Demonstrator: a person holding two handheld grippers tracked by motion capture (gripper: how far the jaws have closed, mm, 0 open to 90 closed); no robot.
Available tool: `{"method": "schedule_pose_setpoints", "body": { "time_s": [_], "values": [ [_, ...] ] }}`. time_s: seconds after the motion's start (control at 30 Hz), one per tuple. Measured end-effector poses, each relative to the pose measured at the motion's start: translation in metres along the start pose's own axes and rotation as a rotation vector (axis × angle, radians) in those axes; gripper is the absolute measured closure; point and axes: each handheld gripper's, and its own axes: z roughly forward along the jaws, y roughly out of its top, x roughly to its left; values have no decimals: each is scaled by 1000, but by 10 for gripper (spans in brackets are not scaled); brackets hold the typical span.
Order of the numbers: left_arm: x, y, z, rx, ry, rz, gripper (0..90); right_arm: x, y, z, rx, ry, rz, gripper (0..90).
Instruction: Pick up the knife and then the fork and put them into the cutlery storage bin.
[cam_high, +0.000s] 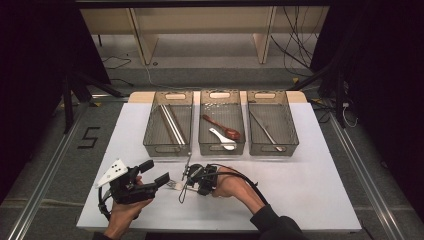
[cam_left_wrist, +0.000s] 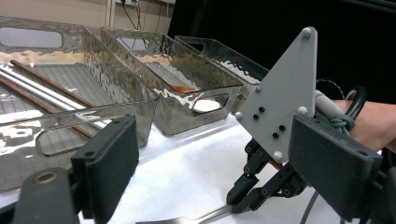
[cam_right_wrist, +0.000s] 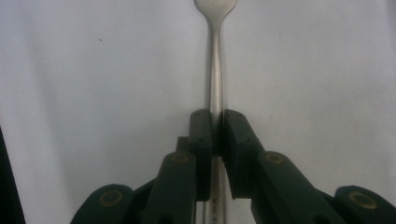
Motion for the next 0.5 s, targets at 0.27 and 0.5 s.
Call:
{"method": "schedule_pose_setpoints", "body": {
  "time_s": [0.27, 0.5],
  "values": [
    [1, 0, -1, 0, 1, -3, 159, -1, 0, -1, 0, 11, -9, 832],
    [1, 0, -1, -2, 1, -4, 159, -4, -3, -5, -29, 35, 12, 832]
  ]
}}
